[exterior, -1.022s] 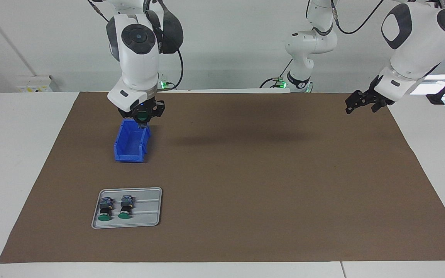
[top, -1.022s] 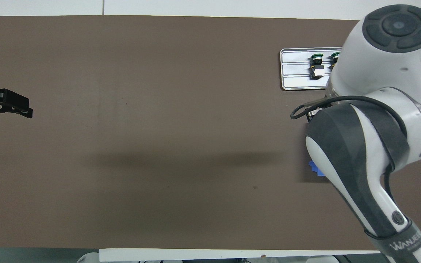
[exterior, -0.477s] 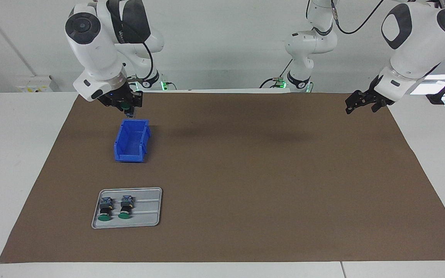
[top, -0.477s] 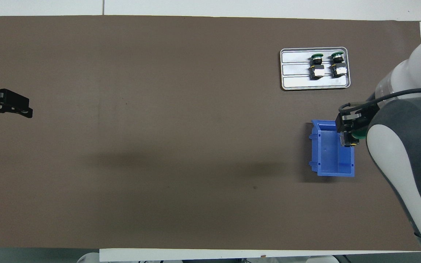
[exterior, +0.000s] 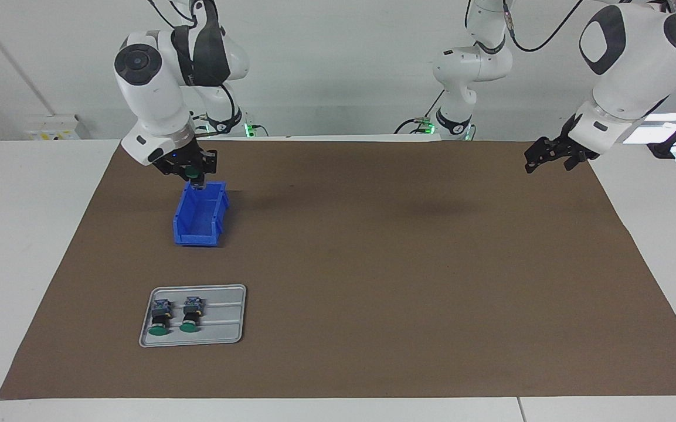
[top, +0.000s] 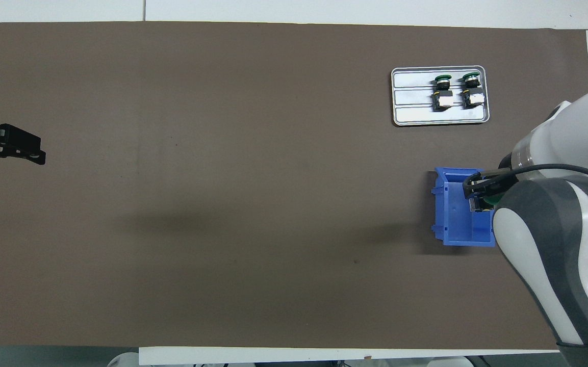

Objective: Place and press button with both arms
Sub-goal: 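Lower the green item into the blue bin and open the right gripper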

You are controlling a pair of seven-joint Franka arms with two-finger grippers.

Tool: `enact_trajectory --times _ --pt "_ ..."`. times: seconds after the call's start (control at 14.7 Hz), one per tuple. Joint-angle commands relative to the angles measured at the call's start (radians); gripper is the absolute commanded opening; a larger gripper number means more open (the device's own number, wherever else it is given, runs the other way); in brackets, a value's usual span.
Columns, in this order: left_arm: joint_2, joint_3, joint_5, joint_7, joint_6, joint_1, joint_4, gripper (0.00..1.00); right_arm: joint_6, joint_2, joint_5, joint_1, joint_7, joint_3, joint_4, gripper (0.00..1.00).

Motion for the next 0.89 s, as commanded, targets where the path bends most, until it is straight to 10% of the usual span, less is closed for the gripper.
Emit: enact_trajectory --times 0.0,0.82 --pt "-0.02 -0.003 0.003 0.008 0.012 0.006 -0.022 1.0 0.084 -0.068 -0.008 0.002 -0.063 -0.026 -0.114 0.24" --pt "-0.02 -0.003 0.003 0.008 0.012 0.006 -0.022 1.0 0.165 0.002 -0.01 -0.033 -0.108 -0.029 -0.151 0.25"
